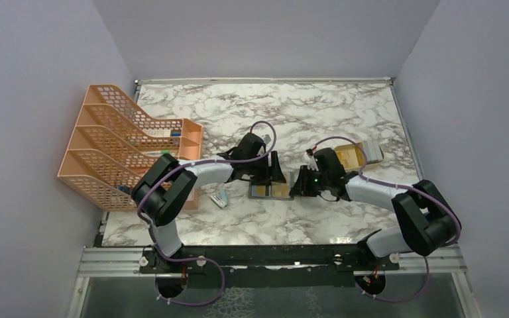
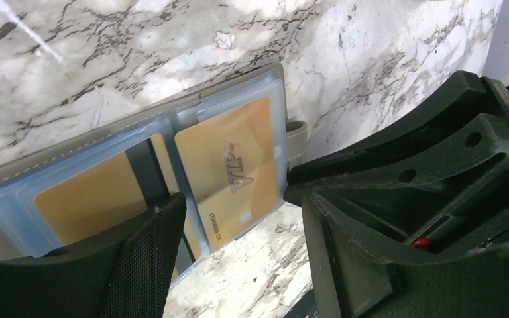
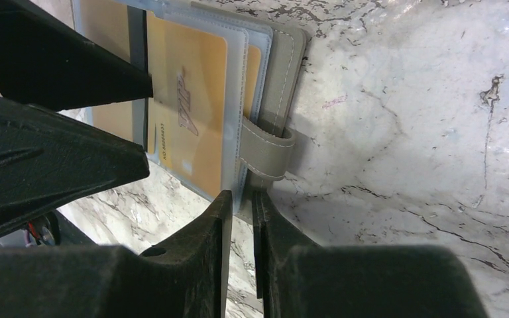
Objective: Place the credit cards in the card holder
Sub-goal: Insert the credit card into the card holder.
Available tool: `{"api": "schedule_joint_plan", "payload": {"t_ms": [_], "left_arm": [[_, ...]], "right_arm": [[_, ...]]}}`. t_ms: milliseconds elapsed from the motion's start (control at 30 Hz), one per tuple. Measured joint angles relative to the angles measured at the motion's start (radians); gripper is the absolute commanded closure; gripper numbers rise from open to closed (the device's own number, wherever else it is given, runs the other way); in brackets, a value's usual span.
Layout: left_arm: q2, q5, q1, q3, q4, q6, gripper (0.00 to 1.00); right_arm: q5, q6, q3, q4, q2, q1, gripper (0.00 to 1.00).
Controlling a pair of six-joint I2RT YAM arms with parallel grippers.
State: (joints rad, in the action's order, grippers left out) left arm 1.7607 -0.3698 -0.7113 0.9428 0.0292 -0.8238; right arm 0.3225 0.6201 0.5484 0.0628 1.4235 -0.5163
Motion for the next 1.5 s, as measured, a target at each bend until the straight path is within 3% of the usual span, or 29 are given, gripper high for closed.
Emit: {"api": "schedule_joint_plan", "payload": {"t_ms": [667, 1000, 1500], "left_arm": [[0.042, -0.002, -0.021, 0.027, 0.056, -0.073, 0.32], [0.044, -0.001, -0.029, 0.015, 0.091, -0.113, 0.3], [-0.026, 0.072, -0.015, 0.052, -0.076, -0.041, 0.27]], "right_arm": [[0.0, 0.009, -0.016, -0.027, 0.002, 0.0, 0.84], [0.0, 0.03, -0.025, -0.035, -0.009, 0.0, 0.74], [-0.018, 0.029, -0.027, 0.014, -0.1, 0.0, 0.66]]}}
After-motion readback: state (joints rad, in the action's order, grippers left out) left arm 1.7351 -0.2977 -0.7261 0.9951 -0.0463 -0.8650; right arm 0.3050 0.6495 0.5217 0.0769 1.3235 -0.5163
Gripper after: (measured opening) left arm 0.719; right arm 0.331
